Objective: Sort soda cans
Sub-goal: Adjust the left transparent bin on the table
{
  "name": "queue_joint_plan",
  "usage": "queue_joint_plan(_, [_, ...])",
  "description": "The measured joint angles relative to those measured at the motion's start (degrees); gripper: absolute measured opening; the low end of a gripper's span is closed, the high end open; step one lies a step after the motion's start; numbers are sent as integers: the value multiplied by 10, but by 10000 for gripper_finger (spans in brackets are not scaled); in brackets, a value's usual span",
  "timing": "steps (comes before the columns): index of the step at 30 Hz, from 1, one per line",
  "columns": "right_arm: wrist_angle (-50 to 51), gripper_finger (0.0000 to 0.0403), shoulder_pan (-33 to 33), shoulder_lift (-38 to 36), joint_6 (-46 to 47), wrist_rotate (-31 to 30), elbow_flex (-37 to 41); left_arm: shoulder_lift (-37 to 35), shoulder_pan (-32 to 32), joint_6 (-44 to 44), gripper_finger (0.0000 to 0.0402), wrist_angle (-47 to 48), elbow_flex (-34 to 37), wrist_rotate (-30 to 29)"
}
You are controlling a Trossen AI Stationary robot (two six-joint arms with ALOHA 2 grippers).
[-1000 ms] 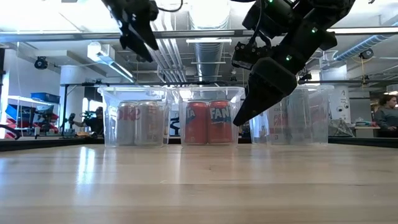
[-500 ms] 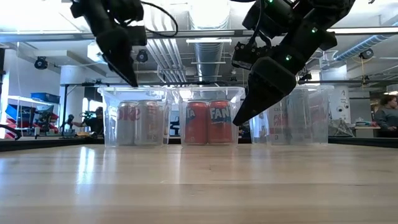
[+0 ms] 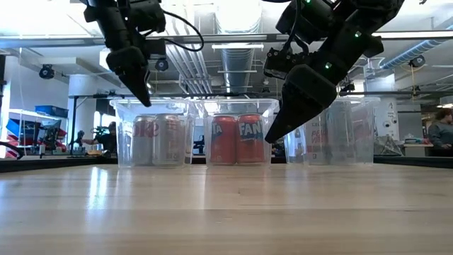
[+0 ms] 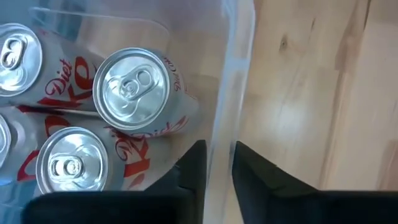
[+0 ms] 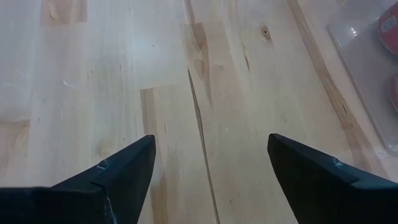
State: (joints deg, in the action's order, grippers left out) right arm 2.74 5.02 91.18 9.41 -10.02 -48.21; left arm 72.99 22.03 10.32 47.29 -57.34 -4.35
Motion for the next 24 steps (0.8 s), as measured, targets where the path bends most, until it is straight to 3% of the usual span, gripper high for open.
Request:
queue_joint_plan(5, [0,301,0,0,0,0,0,-1,4,20,26,14,-2,2])
queue_joint_plan(13, [0,315,0,0,0,0,0,-1,5,29,52,28,0,4])
queue_joint_plan(24, [-2,322,0,0,10,0,0,0,5,126,37,37,1,4])
